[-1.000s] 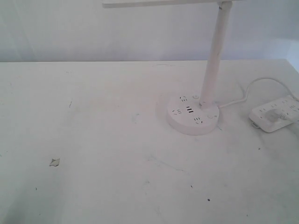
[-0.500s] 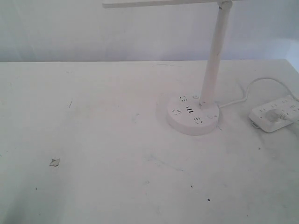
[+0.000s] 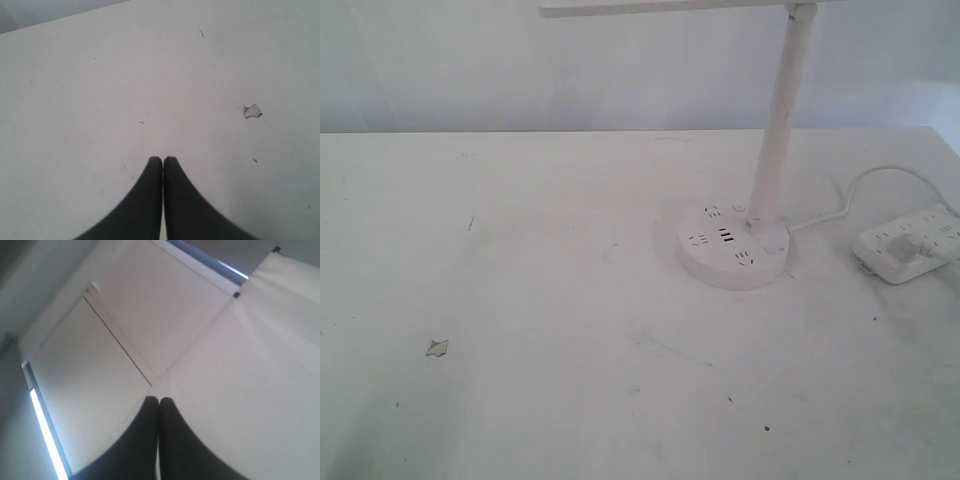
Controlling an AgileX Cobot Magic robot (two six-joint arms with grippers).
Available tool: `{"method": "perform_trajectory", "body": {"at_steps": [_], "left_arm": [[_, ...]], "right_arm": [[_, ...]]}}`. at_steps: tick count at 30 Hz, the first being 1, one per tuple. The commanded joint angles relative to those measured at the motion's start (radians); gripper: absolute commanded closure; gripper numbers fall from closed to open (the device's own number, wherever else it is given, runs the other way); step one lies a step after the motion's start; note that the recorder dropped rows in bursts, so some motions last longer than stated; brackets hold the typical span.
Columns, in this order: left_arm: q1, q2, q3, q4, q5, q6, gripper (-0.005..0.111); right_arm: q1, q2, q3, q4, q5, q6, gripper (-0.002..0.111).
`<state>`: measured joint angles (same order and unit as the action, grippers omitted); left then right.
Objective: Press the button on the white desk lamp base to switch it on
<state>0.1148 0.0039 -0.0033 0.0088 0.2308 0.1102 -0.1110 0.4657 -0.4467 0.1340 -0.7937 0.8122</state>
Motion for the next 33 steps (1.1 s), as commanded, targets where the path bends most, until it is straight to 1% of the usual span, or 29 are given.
{"method": "perform_trajectory", "body": {"at_steps": [1,5,6,7,8,11,15,16,18,20,22,24,25,27,29,30,31,33], "left_arm": [[0.001,-0.004,0.003,-0.001,0.001,-0.001,0.107],[0.001,-0.004,0.003,-0.001,0.001,-0.001,0.107],[0.001,-0.004,0.003,-0.001,0.001,-0.001,0.107],[0.001,-0.004,0.003,-0.001,0.001,-0.001,0.107],[0.001,-0.004,0.003,-0.001,0.001,-0.001,0.107],[0.001,-0.004,0.003,-0.001,0.001,-0.001,0.107],[0.001,-0.004,0.003,-0.001,0.001,-0.001,0.107],[0.001,-0.004,0.003,-0.001,0.001,-0.001,0.107],[0.001,-0.004,0.003,-0.001,0.001,-0.001,0.107],[0.001,-0.004,0.003,-0.001,0.001,-0.001,0.107],[0.001,-0.004,0.003,-0.001,0.001,-0.001,0.107],[0.001,-0.004,0.003,-0.001,0.001,-0.001,0.107],[0.001,-0.004,0.003,-0.001,0.001,-0.001,0.107],[0.001,-0.004,0.003,-0.001,0.001,-0.001,0.107],[0.001,-0.004,0.003,-0.001,0.001,-0.001,0.107],[0.001,-0.004,0.003,-0.001,0.001,-0.001,0.107],[0.001,-0.004,0.003,-0.001,0.001,-0.001,0.107],[0.001,-0.004,0.003,-0.001,0.001,-0.001,0.107]], "right_arm": [[0.003,0.11,-0.005,-0.272,0.061,0.233,0.108],[0.003,0.221,-0.005,-0.669,0.059,0.22,0.108],[0.003,0.276,-0.005,-0.847,0.052,0.22,0.108],[0.003,0.309,-0.005,-0.923,0.052,0.22,0.108],[0.003,0.371,-0.005,-1.046,0.052,0.22,0.108],[0.014,0.513,-0.005,-1.22,0.027,0.222,0.108],[0.081,0.711,-0.005,-1.489,0.062,0.222,0.108],[0.096,0.738,-0.005,-1.513,0.082,0.222,0.108],[0.14,0.812,-0.005,-1.523,0.166,0.222,0.108],[0.178,0.864,-0.005,-1.523,0.29,0.22,0.108],[0.216,0.894,-0.009,-1.523,0.479,0.21,0.108],[0.231,0.907,-0.018,-1.523,0.577,0.21,0.108],[0.231,0.909,-0.025,-1.518,0.595,0.21,0.108],[0.231,0.911,-0.055,-1.5,0.57,0.215,0.108],[0.231,0.911,-0.094,-1.296,0.508,0.216,0.108],[0.231,0.911,-0.117,-1.11,0.491,0.215,0.108],[0.231,0.914,-0.126,-1.027,0.489,0.21,0.108],[0.231,0.928,-0.149,-0.922,0.492,0.17,0.108]]}}
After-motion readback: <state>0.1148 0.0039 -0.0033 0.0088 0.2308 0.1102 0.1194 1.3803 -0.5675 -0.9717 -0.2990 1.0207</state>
